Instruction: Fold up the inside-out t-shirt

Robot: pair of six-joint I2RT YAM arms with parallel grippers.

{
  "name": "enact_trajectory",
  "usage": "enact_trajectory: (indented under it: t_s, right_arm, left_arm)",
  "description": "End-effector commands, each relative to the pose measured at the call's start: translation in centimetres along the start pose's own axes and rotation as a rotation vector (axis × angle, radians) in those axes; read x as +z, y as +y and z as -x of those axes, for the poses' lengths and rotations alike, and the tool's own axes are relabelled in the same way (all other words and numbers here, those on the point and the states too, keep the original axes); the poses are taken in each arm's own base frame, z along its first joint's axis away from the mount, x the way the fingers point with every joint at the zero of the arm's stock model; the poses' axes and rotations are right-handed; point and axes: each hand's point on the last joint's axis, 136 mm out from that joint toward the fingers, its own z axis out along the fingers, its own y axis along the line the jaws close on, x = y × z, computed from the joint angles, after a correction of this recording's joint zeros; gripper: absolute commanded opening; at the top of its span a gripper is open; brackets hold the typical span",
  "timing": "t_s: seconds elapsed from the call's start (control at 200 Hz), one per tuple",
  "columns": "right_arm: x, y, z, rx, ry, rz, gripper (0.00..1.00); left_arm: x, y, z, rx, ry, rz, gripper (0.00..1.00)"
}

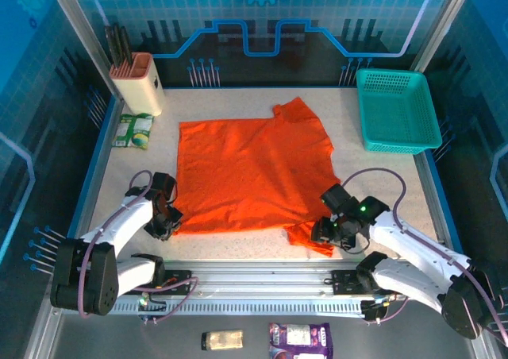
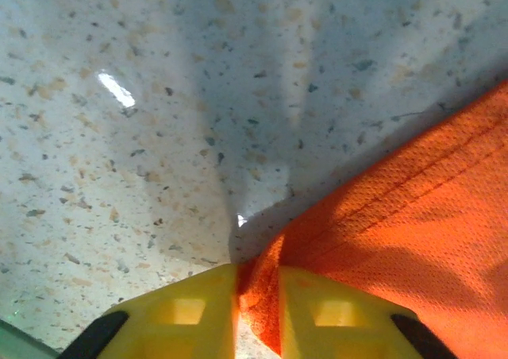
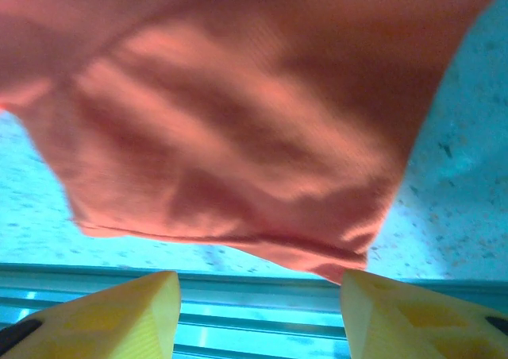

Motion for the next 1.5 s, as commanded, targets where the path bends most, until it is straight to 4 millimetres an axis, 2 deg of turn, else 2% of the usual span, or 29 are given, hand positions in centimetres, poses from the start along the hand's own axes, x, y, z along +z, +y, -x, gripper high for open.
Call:
enact_trajectory:
  t_s: [0.0, 0.2, 0.485, 0.6, 0.936, 1.091, 1.216, 1.356, 1.496]
  right_arm:
    - [1.0, -1.5, -1.5, 0.060, 0.018, -0.061, 0.56]
    - [2.2, -3.1, -2.6, 0.104, 0.021, -0.129, 0.54]
    - [3.1, -2.8, -1.4, 0.150, -0.032, -0.126, 0.49]
    - [3.5, -2.8, -1.3, 0.155, -0.032, -0.133, 0.42]
    - [3.7, -3.1, -1.2, 0.152, -0.030, -0.151, 0.21]
    - [3.6, -3.0, -1.0, 0.157, -0.036, -0.147, 0.19]
    - [3.3, -2.8, -0.8, 0.151, -0.040, -0.145, 0.19]
    - [3.1, -2.9, -0.8, 0.149, -0.042, -0.149, 0.16]
    - [2.9, -2.9, -0.7, 0.150, -0.049, -0.145, 0.12]
  left_arm:
    - [0.5, 0.3, -0.5, 0.005, 0.030, 0.008, 0.17]
    - [0.3, 0.8, -0.6, -0.018, 0.031, 0.021, 0.24]
    - [-1.0, 1.6, -1.0, -0.063, 0.014, 0.000, 0.26]
    - [-1.3, 1.7, -1.3, -0.080, 0.017, -0.011, 0.26]
    - [0.2, 1.5, -2.5, -0.163, 0.083, -0.039, 0.27]
    - [0.5, 2.0, -2.3, -0.188, 0.062, -0.016, 0.27]
    - [0.7, 1.7, -2.0, -0.189, 0.056, -0.025, 0.27]
    - [0.9, 1.5, -1.9, -0.186, 0.058, -0.020, 0.24]
    - [0.9, 1.0, -1.6, -0.175, 0.050, -0.040, 0.15]
